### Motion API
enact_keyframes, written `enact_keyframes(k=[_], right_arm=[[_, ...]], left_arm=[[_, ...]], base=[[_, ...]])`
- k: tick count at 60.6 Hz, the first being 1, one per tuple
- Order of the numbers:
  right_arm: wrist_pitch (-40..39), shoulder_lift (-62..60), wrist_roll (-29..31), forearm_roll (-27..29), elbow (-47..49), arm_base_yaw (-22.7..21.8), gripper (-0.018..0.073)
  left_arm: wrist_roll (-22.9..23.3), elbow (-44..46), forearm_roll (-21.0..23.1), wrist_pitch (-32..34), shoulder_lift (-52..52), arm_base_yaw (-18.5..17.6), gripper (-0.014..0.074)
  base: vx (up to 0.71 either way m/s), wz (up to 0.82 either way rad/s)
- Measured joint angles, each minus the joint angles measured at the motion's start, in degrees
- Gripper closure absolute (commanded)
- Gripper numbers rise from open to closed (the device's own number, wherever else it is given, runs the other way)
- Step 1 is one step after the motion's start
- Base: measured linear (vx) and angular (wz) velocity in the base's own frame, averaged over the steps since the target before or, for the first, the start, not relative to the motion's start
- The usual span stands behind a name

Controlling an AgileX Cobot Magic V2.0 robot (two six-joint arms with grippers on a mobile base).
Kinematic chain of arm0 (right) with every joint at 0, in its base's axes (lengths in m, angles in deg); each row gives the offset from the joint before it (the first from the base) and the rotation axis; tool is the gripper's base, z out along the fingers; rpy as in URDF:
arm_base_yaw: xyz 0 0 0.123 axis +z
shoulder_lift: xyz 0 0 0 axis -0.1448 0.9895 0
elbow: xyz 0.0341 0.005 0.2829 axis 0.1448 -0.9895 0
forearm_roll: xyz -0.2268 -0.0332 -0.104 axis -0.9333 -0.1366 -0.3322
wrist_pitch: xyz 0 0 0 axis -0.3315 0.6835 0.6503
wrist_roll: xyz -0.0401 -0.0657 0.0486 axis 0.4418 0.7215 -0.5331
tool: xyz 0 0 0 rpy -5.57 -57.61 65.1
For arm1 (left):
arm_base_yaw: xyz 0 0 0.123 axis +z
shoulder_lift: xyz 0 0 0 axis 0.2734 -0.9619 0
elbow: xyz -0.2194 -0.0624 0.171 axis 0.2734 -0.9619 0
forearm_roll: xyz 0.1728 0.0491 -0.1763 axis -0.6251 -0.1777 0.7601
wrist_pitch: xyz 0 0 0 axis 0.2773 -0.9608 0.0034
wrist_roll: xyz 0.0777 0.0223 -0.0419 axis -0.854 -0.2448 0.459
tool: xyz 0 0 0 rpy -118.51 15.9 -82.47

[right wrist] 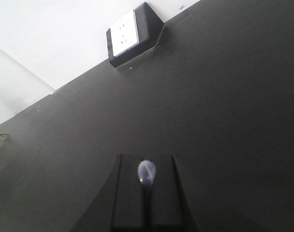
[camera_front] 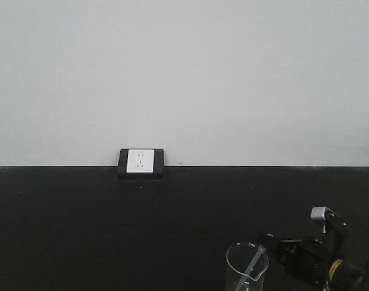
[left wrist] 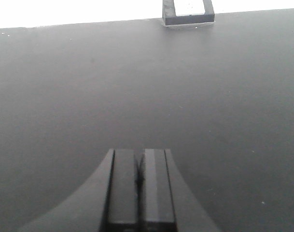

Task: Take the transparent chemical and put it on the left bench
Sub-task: 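Lift the dropper pipette out of the beaker with the right gripper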

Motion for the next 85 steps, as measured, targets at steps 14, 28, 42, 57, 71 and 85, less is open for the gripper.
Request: enact_keyframes(k=[14, 28, 42, 57, 71, 85], right_arm=[[-1.3, -0.4, 0.4, -0.7, 0.0, 0.0, 0.0564], [-1.4, -6.4, 4.4, -0.8, 0.0, 0.0, 0.0564], [3.9, -19.1, 10.3, -1.9, 0.0, 0.0, 0.0564], [16.7, -35.8, 6.1, -16.9, 0.0, 0.0, 0.0564], [24.3, -48.3, -15.0, -41.5, -0.2, 0.0, 0.0563], [29.5, -55.6, -37.4, -58.5, -3.4, 0.0, 0.0563]], left_arm=[[0.0, 0.0, 0.0, 0.0, 0.0, 0.0, 0.06], [0.0, 0.0, 0.0, 0.0, 0.0, 0.0, 0.06], [0.0, 0.0, 0.0, 0.0, 0.0, 0.0, 0.06], [0.0, 0.0, 0.0, 0.0, 0.0, 0.0, 0.06], [0.0, 0.0, 0.0, 0.0, 0.0, 0.0, 0.06], [0.0, 0.0, 0.0, 0.0, 0.0, 0.0, 0.06]], base=[[0.0, 0.0], [0.0, 0.0], [0.0, 0.0], [0.0, 0.0], [0.0, 0.0], [0.0, 0.0]])
